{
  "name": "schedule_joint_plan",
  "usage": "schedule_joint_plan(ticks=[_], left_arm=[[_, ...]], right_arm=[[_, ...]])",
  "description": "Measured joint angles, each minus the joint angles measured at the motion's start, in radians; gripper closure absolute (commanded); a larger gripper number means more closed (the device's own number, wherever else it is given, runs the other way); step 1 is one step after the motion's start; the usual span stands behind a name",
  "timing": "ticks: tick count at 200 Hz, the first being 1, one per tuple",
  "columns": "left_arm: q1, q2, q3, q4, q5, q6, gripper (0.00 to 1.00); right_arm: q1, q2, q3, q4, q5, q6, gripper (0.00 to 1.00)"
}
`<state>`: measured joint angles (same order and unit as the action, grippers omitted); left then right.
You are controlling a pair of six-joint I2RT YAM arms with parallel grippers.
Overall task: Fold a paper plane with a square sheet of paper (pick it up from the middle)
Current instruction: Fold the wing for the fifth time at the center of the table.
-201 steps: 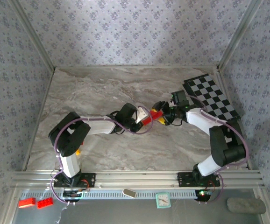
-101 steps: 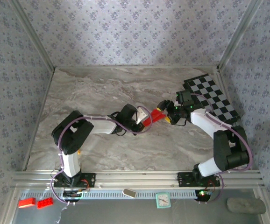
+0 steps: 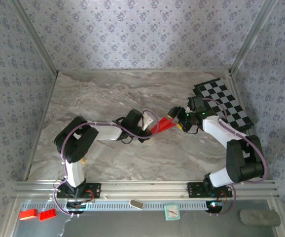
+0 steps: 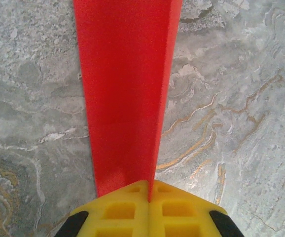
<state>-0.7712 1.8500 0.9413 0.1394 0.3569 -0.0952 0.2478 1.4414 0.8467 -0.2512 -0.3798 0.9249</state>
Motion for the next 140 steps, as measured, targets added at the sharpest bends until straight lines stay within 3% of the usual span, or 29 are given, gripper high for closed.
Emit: schedule_joint_plan(ticks=[67, 140], left_arm=[[0.035, 0.035, 0.108, -0.134, 0.094, -0.108, 1.00], [0.051, 0.092, 0.189, -0.243, 0.203, -0.188, 1.00]], right_arm=[[-0.006, -0.032, -0.072, 0.050, 0.001, -0.201, 0.26], [0.014, -0.002, -0.111, 0.119, -0.029, -0.311, 0.29]])
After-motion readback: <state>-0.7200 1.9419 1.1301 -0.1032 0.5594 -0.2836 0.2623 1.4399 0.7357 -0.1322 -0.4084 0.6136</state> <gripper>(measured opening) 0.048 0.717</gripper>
